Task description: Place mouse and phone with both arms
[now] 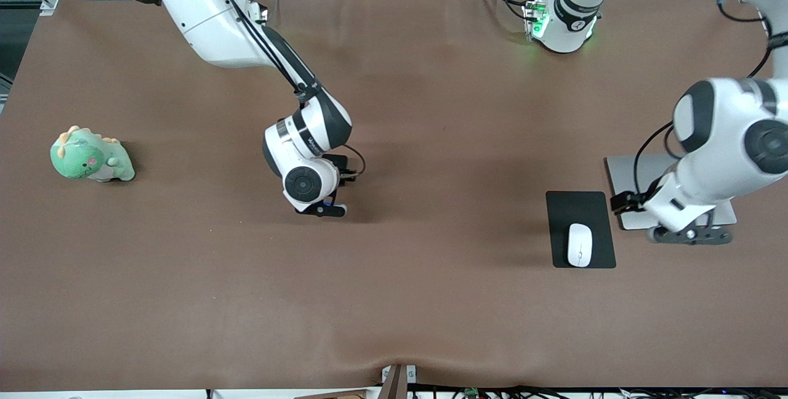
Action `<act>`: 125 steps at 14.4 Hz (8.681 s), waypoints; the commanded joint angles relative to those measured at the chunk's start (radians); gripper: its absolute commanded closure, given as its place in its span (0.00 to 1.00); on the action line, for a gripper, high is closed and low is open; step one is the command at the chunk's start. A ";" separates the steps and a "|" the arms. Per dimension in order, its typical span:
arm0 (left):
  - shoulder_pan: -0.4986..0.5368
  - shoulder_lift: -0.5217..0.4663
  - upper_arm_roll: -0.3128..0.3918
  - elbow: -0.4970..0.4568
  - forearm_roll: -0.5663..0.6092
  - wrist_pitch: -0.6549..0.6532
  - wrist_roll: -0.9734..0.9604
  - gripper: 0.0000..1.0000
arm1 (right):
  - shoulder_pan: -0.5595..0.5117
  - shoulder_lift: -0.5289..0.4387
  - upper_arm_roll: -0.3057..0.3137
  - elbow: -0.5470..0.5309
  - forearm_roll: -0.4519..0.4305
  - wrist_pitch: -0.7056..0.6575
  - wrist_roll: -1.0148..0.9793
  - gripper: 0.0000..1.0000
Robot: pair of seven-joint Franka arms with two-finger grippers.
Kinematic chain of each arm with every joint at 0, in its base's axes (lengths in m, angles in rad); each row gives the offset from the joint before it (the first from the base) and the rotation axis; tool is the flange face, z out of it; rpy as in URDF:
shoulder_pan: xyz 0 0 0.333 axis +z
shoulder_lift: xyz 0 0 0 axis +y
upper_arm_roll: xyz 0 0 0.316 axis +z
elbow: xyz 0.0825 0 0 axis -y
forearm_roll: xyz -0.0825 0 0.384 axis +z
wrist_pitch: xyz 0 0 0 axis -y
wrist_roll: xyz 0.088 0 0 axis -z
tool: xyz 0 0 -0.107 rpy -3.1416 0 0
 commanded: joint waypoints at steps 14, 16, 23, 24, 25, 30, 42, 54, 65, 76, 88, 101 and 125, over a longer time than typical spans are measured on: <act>0.011 -0.282 -0.012 0.138 -0.072 -0.419 0.026 0.00 | -0.243 -0.226 0.012 -0.329 -0.098 0.040 -0.226 1.00; 0.011 -0.289 -0.009 0.145 -0.075 -0.439 0.025 0.00 | -0.249 -0.249 0.012 -0.386 -0.108 0.103 -0.234 1.00; 0.005 -0.307 -0.015 0.148 -0.120 -0.479 0.017 0.00 | -0.361 -0.251 0.012 -0.421 -0.165 0.126 -0.323 1.00; 0.008 -0.306 -0.015 0.146 -0.120 -0.477 0.017 0.00 | -0.390 -0.250 0.013 -0.431 -0.165 0.146 -0.364 1.00; 0.009 -0.304 -0.015 0.146 -0.120 -0.476 0.020 0.00 | -0.409 -0.250 0.012 -0.443 -0.165 0.162 -0.395 1.00; 0.000 -0.301 -0.018 0.138 -0.066 -0.476 0.035 0.00 | -0.474 -0.250 0.012 -0.449 -0.202 0.166 -0.442 1.00; -0.003 -0.275 -0.035 0.134 -0.023 -0.457 0.109 0.00 | -0.653 -0.239 0.013 -0.481 -0.280 0.223 -0.577 1.00; 0.011 -0.284 -0.067 0.138 -0.057 -0.483 0.095 0.00 | -0.674 -0.214 0.016 -0.440 -0.282 0.223 -0.604 0.00; 0.051 -0.278 -0.061 0.141 -0.057 -0.482 0.095 0.00 | -0.665 -0.147 0.022 0.070 -0.270 -0.001 -0.990 0.00; 0.048 -0.269 -0.066 0.143 -0.058 -0.474 0.091 0.00 | -0.643 -0.240 0.028 0.309 -0.273 -0.004 -0.989 0.00; 0.049 -0.266 -0.066 0.145 -0.051 -0.471 0.089 0.00 | -0.593 -0.571 0.027 0.347 -0.254 -0.569 -0.981 0.00; 0.049 -0.266 -0.066 0.145 -0.051 -0.473 0.094 0.00 | -0.639 -0.702 0.027 0.178 -0.027 -0.639 -0.586 0.00; 0.049 -0.264 -0.066 0.145 -0.048 -0.467 0.094 0.00 | -0.567 -0.794 0.022 0.059 -0.044 -0.555 -0.664 0.00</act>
